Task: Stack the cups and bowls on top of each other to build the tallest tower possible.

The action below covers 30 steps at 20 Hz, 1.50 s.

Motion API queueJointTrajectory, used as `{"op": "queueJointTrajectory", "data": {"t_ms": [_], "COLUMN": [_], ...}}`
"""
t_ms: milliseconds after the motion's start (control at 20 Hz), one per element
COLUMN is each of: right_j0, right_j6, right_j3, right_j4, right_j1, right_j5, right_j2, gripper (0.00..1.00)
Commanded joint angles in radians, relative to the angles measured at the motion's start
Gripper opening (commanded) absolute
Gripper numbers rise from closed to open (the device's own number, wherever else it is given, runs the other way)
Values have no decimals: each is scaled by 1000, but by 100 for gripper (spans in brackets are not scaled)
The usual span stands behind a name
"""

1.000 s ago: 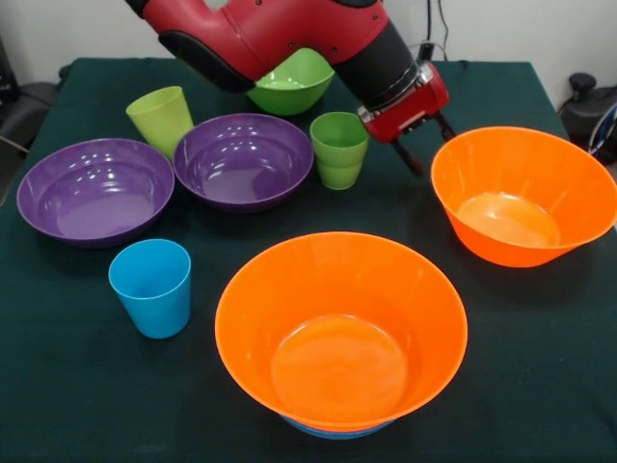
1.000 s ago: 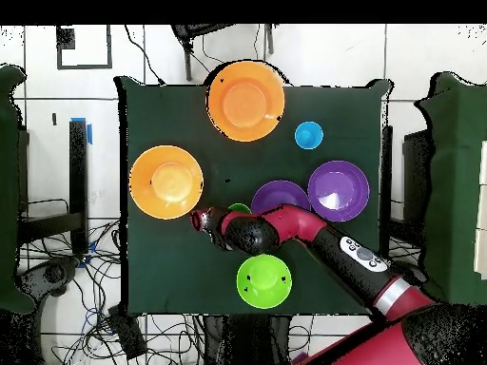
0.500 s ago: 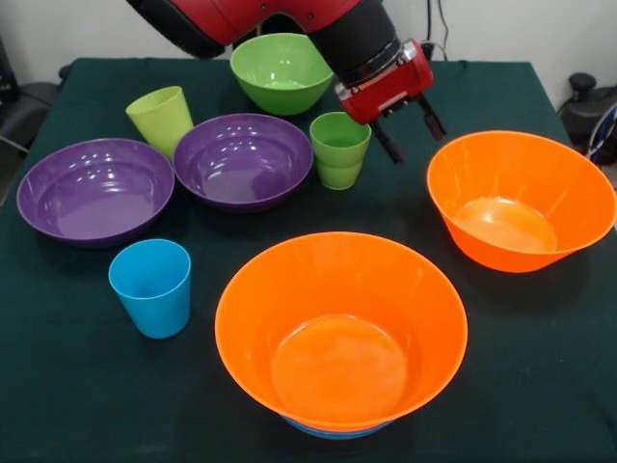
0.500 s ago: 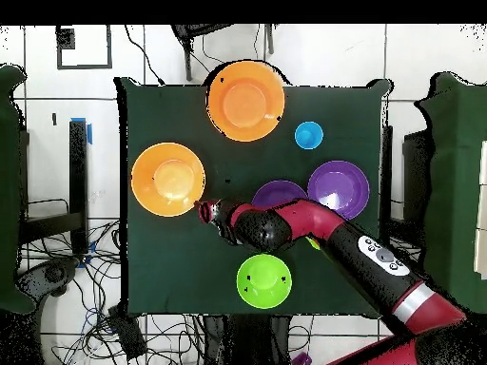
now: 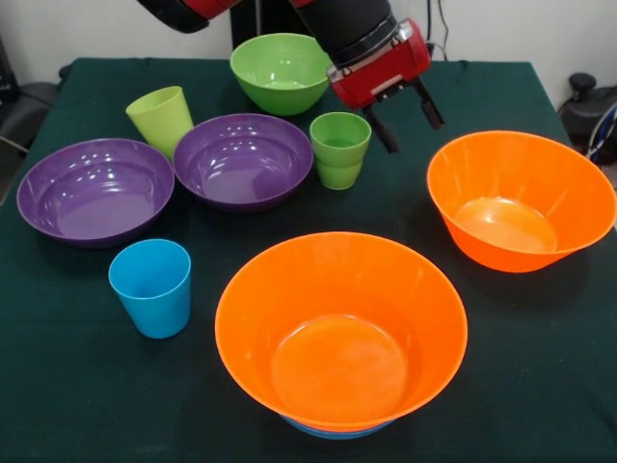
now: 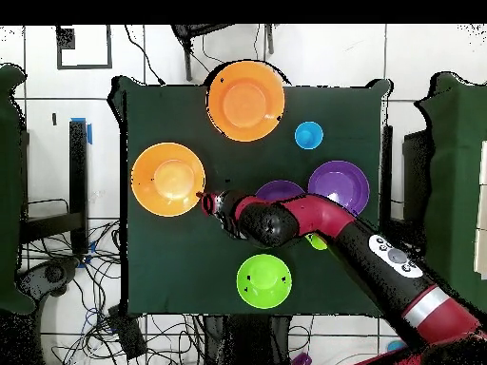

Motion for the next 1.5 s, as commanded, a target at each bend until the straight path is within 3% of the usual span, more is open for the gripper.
{"op": "queueJointTrajectory", "data": {"t_ms": [50, 300, 1150, 1500], "right_j0": [34, 16, -2, -14], "right_j6": [4, -9, -111, -104], "right_j3": [8, -36, -148, -182], "right_j4": [24, 44, 113, 160], "right_j1": [7, 106, 130, 136], "right_j5": [26, -7, 70, 106], "right_j2": [-13, -8, 70, 96], "gripper": [100, 100, 100, 100]}}
